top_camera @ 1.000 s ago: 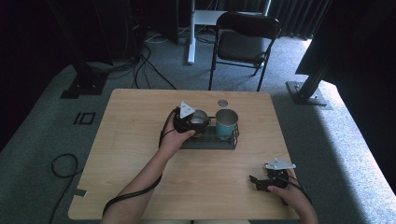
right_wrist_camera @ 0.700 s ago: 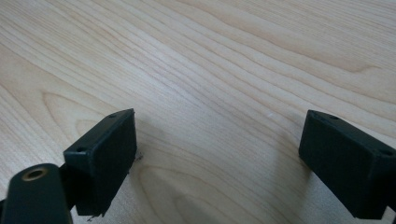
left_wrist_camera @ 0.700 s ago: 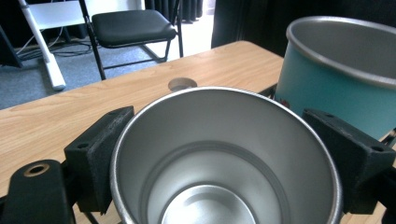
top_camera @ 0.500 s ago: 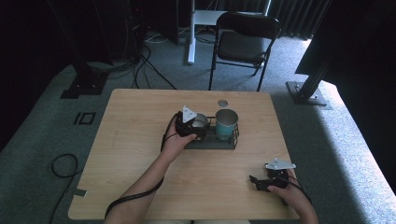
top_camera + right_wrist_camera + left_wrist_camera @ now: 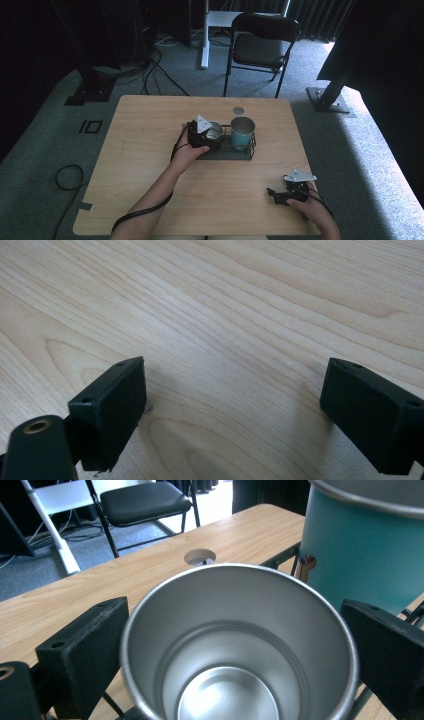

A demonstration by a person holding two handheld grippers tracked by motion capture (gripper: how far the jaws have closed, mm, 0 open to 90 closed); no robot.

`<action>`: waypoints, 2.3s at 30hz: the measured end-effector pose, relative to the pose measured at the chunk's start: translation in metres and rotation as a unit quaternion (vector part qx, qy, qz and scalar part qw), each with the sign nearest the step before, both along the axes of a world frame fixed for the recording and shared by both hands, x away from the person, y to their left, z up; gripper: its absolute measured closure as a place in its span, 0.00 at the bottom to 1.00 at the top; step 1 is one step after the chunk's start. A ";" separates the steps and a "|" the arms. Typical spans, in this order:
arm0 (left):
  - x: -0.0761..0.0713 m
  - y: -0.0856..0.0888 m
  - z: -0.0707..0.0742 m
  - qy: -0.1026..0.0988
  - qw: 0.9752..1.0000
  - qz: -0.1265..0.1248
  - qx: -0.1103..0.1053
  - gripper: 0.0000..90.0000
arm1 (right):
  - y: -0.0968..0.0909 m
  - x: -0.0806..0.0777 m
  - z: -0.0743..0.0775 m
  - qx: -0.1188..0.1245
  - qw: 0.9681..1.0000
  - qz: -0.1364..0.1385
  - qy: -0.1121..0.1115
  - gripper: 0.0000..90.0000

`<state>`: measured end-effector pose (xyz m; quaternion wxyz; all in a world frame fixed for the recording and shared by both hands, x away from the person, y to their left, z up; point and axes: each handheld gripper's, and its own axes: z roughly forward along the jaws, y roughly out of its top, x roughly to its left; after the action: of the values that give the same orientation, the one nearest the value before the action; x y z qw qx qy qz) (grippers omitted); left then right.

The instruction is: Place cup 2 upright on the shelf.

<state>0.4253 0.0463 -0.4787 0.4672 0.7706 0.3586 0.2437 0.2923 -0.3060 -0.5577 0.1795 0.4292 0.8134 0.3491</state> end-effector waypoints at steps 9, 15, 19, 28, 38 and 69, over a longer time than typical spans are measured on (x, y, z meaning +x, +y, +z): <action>-0.007 0.009 0.008 0.009 1.000 -0.012 -0.021 0.03 | 0.000 0.000 0.000 0.000 1.000 0.000 0.000 0.12; -0.014 0.020 0.014 0.010 0.999 -0.011 -0.042 0.03 | 0.000 0.000 0.000 0.000 1.000 0.000 0.000 0.12; -0.016 0.029 0.019 0.005 0.999 -0.008 -0.046 0.03 | 0.000 0.000 0.000 0.000 1.000 0.000 0.000 0.12; -0.021 0.047 0.024 0.003 0.998 -0.001 -0.064 0.03 | 0.000 0.000 0.000 0.000 1.000 0.000 0.000 0.12; -0.026 0.063 0.027 0.008 0.998 -0.002 -0.063 0.03 | 0.000 0.000 0.000 0.000 1.000 0.000 0.000 0.12; -0.052 0.121 0.012 0.024 0.998 0.030 -0.042 0.03 | 0.000 0.000 0.000 0.000 1.000 0.000 0.000 0.12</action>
<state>0.3738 0.1676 -0.4665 0.4829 0.7450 0.4023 0.2236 0.2923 -0.3060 -0.5577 0.1798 0.4292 0.8134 0.3491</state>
